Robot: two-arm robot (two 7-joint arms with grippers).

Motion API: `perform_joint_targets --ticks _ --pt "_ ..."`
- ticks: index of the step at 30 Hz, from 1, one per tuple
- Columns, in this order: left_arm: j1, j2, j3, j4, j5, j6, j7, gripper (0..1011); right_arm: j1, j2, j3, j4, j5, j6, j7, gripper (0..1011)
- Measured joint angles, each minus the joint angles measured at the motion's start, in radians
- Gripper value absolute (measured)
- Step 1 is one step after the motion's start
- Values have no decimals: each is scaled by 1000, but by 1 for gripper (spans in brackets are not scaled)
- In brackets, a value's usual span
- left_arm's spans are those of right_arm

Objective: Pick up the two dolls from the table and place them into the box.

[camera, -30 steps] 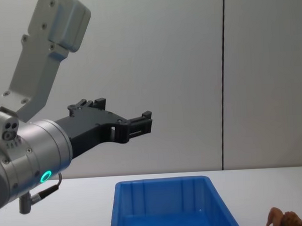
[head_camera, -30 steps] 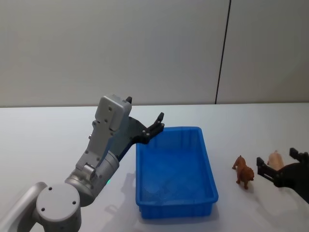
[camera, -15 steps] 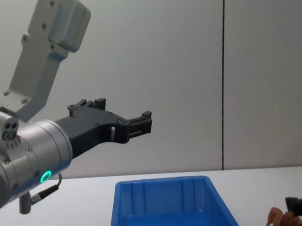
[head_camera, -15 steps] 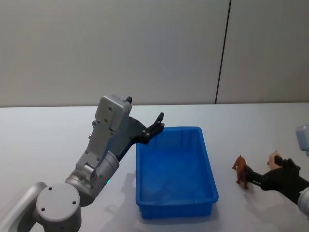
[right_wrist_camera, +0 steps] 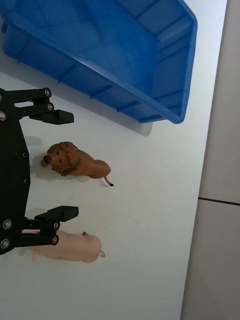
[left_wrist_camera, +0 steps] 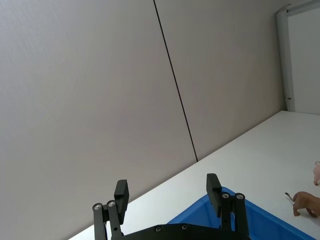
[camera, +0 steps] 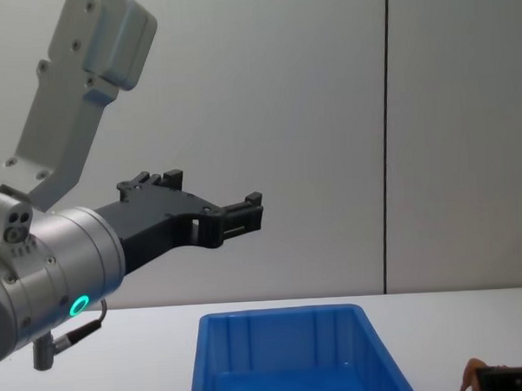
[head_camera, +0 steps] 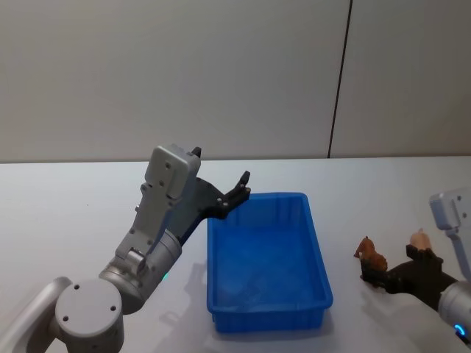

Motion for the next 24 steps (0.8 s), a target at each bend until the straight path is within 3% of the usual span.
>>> perform_joint_targets --ticks 24 --pt "0 0 0 0 0 0 0 999 73 -53 -27 93 -61 33 21 1001"
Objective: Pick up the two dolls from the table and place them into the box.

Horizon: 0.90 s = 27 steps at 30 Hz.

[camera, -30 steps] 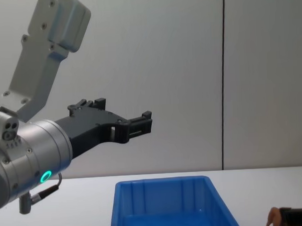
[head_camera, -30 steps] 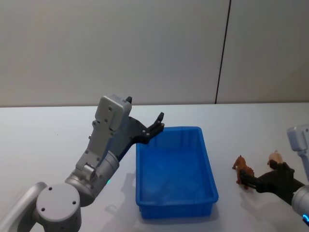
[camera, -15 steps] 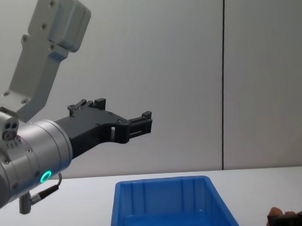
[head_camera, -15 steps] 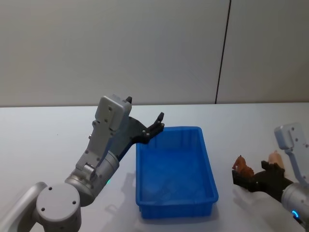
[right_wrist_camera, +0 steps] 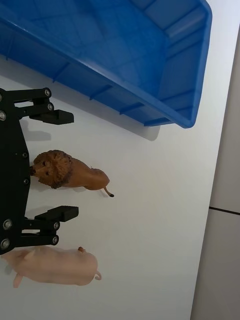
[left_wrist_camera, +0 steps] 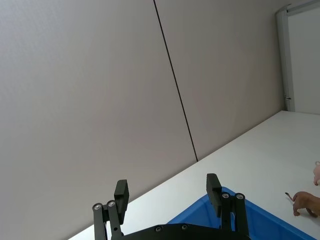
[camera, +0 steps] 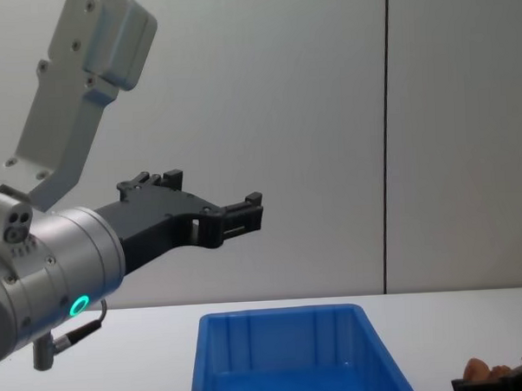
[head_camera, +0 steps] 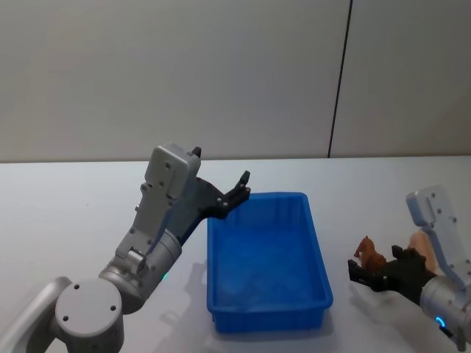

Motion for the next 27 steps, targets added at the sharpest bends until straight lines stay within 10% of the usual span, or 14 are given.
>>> perform_joint_targets --ticks 27 --pt "0 0 0 0 0 0 0 999 14 -11 -5 18 -15 10 -1 405"
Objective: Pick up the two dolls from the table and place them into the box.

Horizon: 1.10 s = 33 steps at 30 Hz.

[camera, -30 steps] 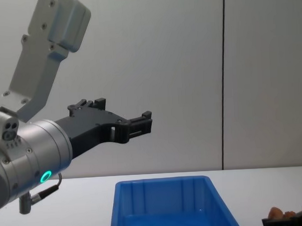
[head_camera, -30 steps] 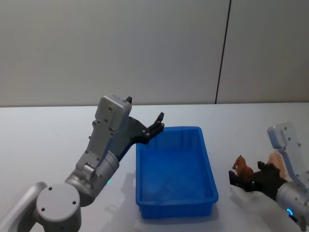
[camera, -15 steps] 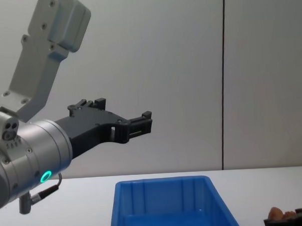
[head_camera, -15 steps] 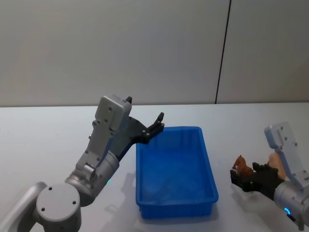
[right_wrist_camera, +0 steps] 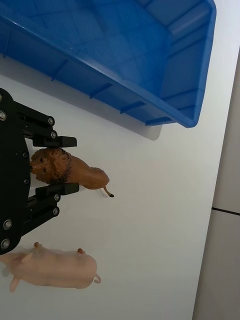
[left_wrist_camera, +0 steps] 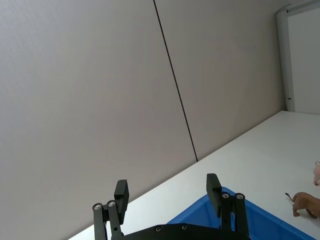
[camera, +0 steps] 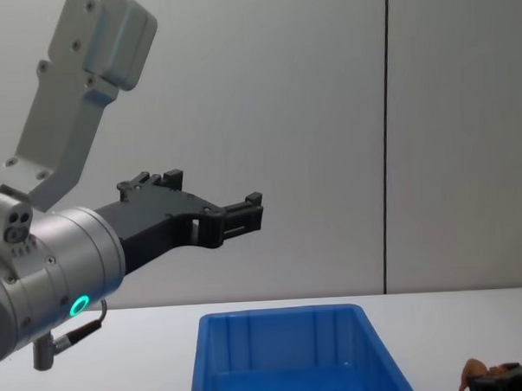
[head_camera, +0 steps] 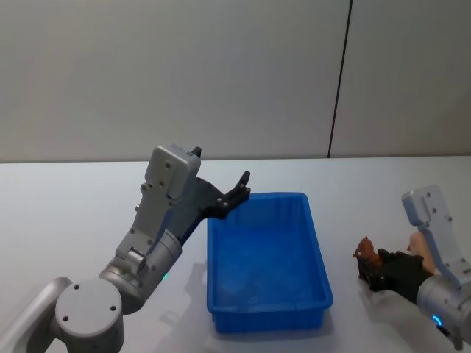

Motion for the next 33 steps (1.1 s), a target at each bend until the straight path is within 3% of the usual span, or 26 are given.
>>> perform_joint_targets --ticks 11,25,33 --pt "0 0 0 0 0 0 0 999 -1 1 0 -5 -13 -29 -5 405" --pt "0 0 0 0 0 0 0 999 9 5 6 -39 -63 -134 -16 405" --pt "0 0 0 0 0 0 0 999 29 2 8 -67 -83 -211 11 404"
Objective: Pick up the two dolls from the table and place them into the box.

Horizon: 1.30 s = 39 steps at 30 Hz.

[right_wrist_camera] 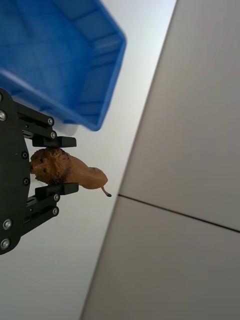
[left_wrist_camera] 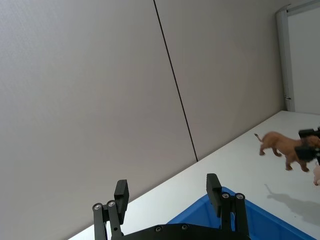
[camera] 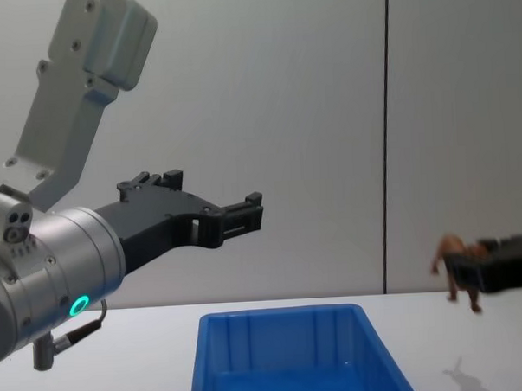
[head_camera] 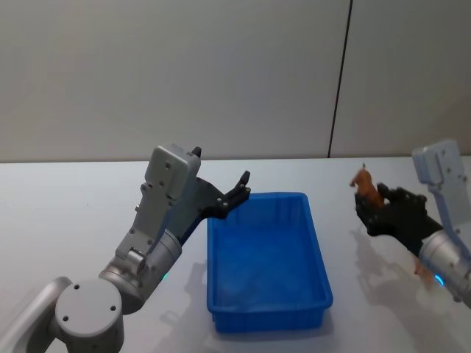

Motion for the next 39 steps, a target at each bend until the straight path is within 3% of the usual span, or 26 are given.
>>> perform_joint_targets --ticks 7,17,28,37,39 --pt "0 0 0 0 0 0 0 999 26 -12 -2 -18 18 -49 60 405" --pt "0 0 0 0 0 0 0 999 58 -35 -10 -24 85 -40 147 404" --pt "0 0 0 0 0 0 0 999 89 -60 -21 -14 172 66 221 405" --pt "0 0 0 0 0 0 0 999 106 -73 -30 5 211 172 237 405" --pt "0 0 0 0 0 0 0 999 110 -77 -32 12 218 199 238 456"
